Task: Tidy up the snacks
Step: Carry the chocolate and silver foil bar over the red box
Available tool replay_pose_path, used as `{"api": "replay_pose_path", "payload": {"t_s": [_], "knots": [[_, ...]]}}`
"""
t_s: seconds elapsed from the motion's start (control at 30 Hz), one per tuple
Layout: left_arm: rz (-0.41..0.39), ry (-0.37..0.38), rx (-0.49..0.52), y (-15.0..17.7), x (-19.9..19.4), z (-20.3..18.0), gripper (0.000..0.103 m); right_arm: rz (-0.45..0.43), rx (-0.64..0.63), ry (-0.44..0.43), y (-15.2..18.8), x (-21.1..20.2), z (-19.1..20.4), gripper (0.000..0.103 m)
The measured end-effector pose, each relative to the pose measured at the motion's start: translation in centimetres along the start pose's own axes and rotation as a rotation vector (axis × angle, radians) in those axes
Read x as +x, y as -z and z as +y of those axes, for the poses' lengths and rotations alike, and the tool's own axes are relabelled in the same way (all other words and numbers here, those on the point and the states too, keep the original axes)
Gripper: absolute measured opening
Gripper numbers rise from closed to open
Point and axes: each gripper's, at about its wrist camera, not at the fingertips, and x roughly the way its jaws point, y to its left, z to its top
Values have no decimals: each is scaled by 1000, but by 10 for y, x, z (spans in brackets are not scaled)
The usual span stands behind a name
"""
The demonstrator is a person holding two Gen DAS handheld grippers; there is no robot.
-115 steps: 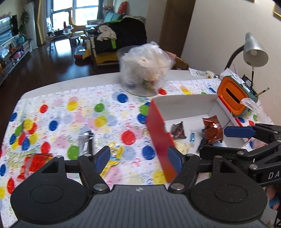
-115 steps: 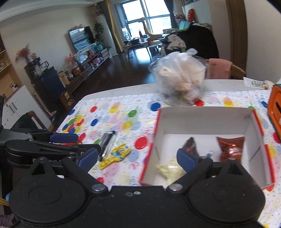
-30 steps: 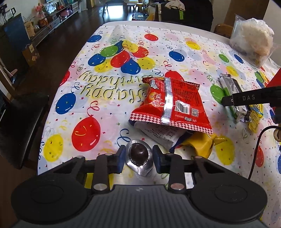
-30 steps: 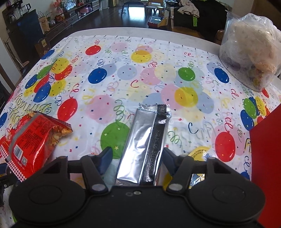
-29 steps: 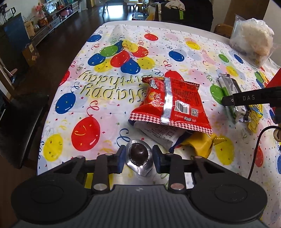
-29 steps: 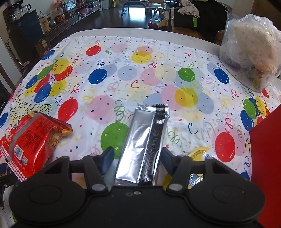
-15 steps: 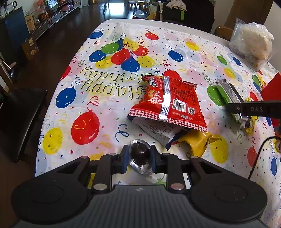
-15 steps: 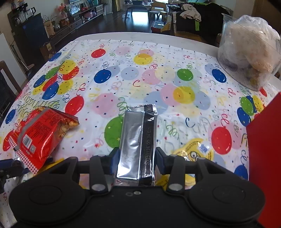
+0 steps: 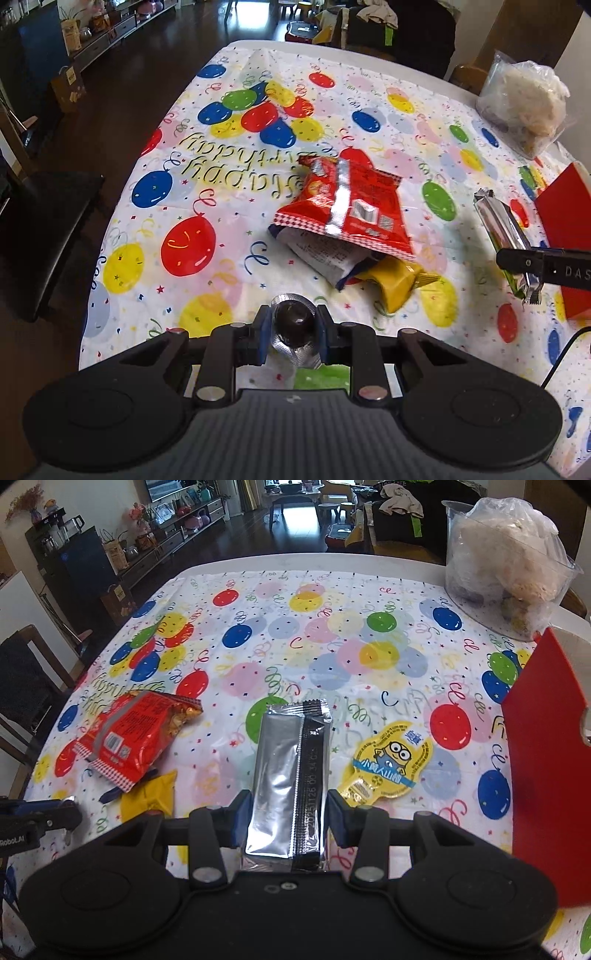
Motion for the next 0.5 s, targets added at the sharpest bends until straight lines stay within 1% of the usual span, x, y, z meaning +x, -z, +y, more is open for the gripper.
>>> {"api": "replay_pose_path", "payload": {"t_s": [0.2,0.5], "knots": [[-26,10,22,-1,-20,-16,24,-32,-15,-19,4,-32,-4,42],[-85,38,80,-8,-49,-57,24,-90,-4,1,11,-78,-30,42]]}}
